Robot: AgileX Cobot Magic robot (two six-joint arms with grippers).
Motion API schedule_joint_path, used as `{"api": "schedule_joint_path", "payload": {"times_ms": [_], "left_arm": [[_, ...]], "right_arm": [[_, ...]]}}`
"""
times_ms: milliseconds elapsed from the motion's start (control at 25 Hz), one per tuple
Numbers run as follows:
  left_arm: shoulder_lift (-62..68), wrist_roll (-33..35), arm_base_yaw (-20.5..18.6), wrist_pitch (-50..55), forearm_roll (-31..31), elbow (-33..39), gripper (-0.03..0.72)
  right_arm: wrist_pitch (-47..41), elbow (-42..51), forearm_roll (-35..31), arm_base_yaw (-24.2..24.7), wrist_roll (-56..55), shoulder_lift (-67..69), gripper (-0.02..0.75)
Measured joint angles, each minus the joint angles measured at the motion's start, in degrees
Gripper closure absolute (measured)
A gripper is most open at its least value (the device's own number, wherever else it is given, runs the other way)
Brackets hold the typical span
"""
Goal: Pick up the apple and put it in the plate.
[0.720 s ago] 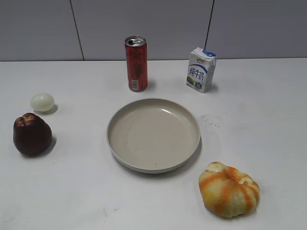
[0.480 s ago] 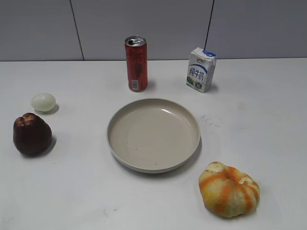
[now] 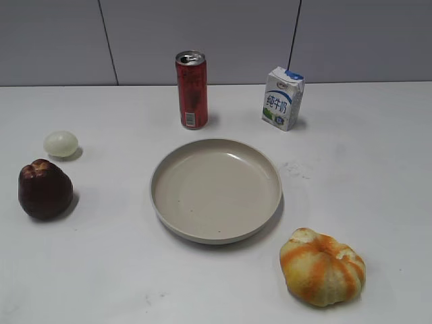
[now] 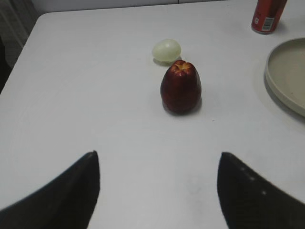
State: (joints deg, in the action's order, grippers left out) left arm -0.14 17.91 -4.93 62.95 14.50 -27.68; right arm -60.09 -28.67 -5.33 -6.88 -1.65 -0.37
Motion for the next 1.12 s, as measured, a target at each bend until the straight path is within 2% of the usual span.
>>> {"api": "schedule_joint_path", "payload": {"times_ms": [240, 520, 680, 960, 1120], "left_arm": [[0.6, 0.0, 0.0, -5.6, 0.4, -1.0, 0.107], [10.8, 0.0, 0.3, -14.1, 1.3, -2.5, 0.107], [15.5, 0.0, 3.2, -19.5, 3.6, -2.5, 0.107], [26.7, 0.0, 10.6, -22.8, 3.3, -5.0, 0.109], [37.8, 0.0, 11.4, -23.2, 2.9, -9.6, 0.109]], "right_arm": [[0.0, 0.0, 0.0, 0.0, 0.0, 0.0, 0.293], [0.0, 0.0, 0.0, 0.0, 0.0, 0.0, 0.293], [0.0, 0.0, 0.0, 0.0, 0.0, 0.0, 0.293], [0.0, 0.0, 0.0, 0.0, 0.0, 0.0, 0.293], [0.0, 0.0, 0.0, 0.0, 0.0, 0.0, 0.293]]}}
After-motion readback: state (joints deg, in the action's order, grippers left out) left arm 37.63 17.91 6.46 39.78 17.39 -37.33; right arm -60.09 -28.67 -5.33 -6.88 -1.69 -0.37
